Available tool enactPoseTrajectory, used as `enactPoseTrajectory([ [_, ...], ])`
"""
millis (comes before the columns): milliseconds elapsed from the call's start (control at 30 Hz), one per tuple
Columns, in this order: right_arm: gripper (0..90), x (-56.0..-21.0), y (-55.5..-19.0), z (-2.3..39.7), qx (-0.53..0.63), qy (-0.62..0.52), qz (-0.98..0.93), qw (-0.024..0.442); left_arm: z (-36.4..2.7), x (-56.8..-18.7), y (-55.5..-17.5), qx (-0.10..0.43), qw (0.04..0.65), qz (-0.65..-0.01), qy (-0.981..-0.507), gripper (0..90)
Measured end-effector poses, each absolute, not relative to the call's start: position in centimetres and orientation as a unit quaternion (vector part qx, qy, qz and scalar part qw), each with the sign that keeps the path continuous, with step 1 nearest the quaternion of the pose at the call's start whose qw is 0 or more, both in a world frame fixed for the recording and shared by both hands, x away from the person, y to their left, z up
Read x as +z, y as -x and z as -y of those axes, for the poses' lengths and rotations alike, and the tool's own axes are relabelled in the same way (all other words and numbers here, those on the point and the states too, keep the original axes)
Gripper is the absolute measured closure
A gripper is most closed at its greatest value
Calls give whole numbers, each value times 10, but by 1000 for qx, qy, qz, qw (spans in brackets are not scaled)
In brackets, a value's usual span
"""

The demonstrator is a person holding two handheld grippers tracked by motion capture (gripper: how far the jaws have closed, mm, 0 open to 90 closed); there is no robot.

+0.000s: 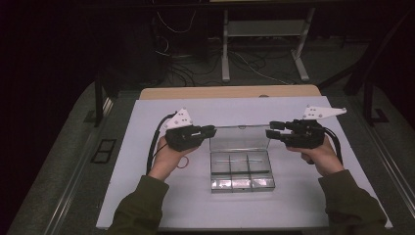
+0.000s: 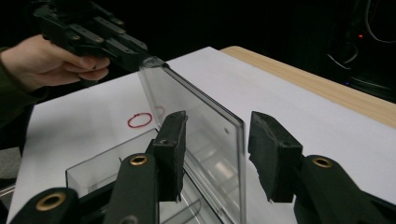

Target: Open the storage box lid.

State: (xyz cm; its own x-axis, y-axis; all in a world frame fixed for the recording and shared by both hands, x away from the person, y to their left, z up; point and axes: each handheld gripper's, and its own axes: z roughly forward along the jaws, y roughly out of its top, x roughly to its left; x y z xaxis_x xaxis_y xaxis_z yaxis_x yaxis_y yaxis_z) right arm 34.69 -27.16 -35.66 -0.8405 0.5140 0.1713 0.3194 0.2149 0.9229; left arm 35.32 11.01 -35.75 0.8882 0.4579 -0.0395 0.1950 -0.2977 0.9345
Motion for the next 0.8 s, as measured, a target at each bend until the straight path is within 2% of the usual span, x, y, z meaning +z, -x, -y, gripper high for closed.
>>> enactPoseTrajectory([
  [333, 574, -359, -366, 264, 569, -276, -770, 77, -110, -358, -366, 111, 559, -211, -794, 795],
  [633, 704, -360, -376, 262, 568, -283, -768, 82, -109, -359, -377, 114, 554, -218, -795, 785],
  [800, 717, -362, -378, 264, 568, -290, -766, 84, -107, -360, -384, 110, 555, -226, -793, 776],
])
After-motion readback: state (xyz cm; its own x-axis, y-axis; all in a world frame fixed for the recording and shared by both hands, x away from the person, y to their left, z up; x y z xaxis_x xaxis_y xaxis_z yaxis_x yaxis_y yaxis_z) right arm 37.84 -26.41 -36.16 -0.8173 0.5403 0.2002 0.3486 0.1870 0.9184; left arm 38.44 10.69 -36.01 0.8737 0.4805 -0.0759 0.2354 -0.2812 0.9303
